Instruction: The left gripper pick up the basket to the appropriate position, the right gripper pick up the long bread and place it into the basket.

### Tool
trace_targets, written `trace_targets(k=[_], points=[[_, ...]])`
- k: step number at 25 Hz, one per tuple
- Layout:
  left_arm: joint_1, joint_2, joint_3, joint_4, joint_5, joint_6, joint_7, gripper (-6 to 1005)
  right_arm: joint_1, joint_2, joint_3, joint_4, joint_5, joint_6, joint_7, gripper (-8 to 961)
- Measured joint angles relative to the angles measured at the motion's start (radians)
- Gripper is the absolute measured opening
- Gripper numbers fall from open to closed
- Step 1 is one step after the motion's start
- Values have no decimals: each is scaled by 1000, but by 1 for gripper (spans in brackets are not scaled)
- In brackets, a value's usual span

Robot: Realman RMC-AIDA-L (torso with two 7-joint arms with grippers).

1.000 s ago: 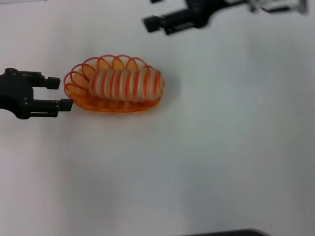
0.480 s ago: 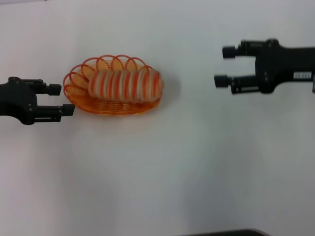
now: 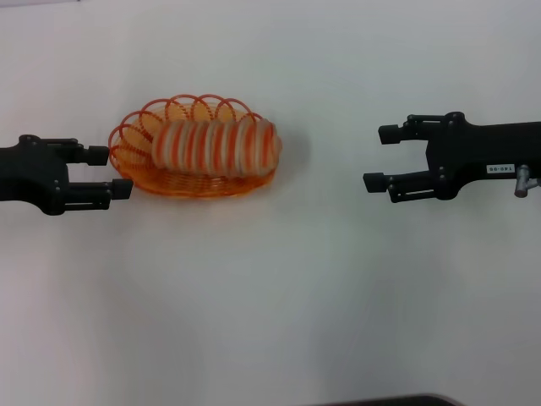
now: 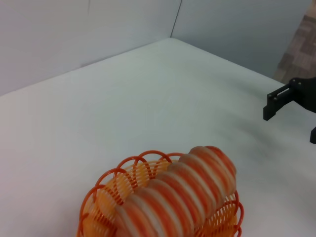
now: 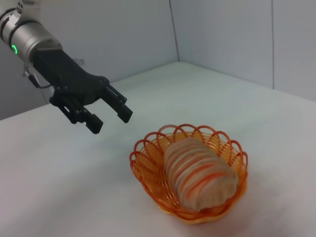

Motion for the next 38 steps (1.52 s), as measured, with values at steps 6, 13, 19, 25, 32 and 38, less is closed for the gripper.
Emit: trace_targets(k=[6, 13, 19, 25, 32, 38], points=[[-3, 1, -3, 0, -2, -1, -3, 694, 1, 0, -22, 21, -2, 27, -23, 890], [-1, 3, -3, 0, -2, 0, -7, 695, 2, 0, -55, 21, -3, 36, -39, 903], [2, 4, -3, 0, 3, 6, -9, 695, -4, 0, -65, 21, -3, 35, -46, 908], [4, 5, -3, 0, 6, 11, -10, 694, -6, 0, -72, 19, -3, 36, -46, 908], [3, 6, -3, 0, 7, 14, -9, 695, -6, 0, -73, 17, -3, 37, -43, 908], [3, 6, -3, 0, 7, 15, -13, 695, -3, 0, -73, 15, -3, 37, -38, 908]])
